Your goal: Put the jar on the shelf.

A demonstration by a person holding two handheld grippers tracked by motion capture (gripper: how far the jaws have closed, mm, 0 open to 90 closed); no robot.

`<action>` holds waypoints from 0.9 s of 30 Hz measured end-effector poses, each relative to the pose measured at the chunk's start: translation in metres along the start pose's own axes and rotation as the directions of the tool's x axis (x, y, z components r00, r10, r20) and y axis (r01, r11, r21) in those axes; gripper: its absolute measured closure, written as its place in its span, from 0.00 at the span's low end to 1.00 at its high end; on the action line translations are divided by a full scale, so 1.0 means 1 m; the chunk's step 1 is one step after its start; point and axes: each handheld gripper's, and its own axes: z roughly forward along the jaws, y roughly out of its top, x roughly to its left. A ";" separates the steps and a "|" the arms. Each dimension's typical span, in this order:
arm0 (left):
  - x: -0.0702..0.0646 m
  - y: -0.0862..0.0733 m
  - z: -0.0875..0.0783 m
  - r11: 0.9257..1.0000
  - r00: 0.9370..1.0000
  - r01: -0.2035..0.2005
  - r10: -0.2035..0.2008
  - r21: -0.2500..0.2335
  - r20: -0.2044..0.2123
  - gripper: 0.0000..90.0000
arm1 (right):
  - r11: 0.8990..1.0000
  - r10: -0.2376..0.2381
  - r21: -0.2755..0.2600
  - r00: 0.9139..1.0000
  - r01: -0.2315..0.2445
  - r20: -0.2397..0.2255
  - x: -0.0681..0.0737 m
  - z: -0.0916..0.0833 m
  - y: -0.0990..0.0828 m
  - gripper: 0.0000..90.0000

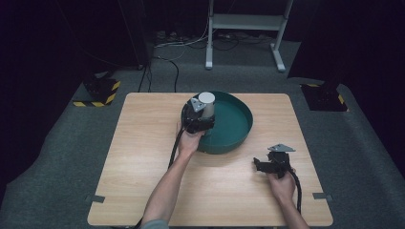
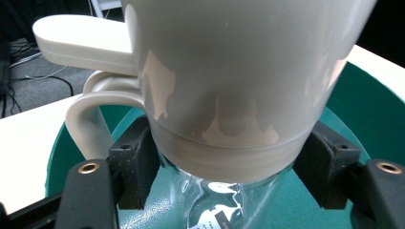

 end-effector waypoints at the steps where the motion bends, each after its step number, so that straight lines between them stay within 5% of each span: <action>1: 0.000 0.000 0.000 1.000 1.000 -0.001 0.001 0.000 -0.002 0.35 | 1.000 0.001 0.000 1.000 -0.001 0.000 0.000 0.000 0.000 0.15; 17: 0.001 -0.005 0.001 1.000 1.000 -0.006 0.006 -0.014 0.009 0.35 | 1.000 0.001 0.001 1.000 -0.001 0.000 0.000 0.000 0.000 0.15; 18: -0.013 -0.005 0.012 0.966 0.980 0.198 -0.198 -0.169 0.012 0.35 | 1.000 0.001 0.000 1.000 -0.001 0.000 0.000 0.000 0.000 0.15; 19: -0.012 -0.006 0.011 0.965 0.980 0.200 -0.201 -0.169 0.015 0.35 | 1.000 0.001 0.000 1.000 -0.001 0.000 0.000 0.000 0.000 0.15; 20: -0.016 -0.005 0.013 0.946 0.968 0.250 -0.246 -0.209 0.044 0.35 | 1.000 0.002 0.000 1.000 -0.002 0.000 0.000 0.000 0.000 0.15; 21: 0.000 -0.008 0.002 0.998 0.999 0.030 -0.029 -0.055 0.012 0.35 | 1.000 0.001 0.000 1.000 -0.001 0.000 0.000 0.000 0.000 0.15; 22: 0.000 -0.008 0.002 0.998 0.999 0.030 -0.029 -0.055 0.012 0.35 | 1.000 0.000 0.000 1.000 0.000 0.000 0.000 0.000 0.000 0.15; 23: 0.004 -0.008 -0.001 1.000 1.000 -0.016 0.016 -0.010 0.021 0.35 | 1.000 0.001 0.000 1.000 -0.001 0.000 0.000 0.000 0.000 0.15; 27: 0.004 -0.008 -0.001 1.000 1.000 -0.015 0.015 -0.011 0.022 0.35 | 1.000 0.001 0.000 1.000 -0.001 0.000 0.000 0.000 0.000 0.15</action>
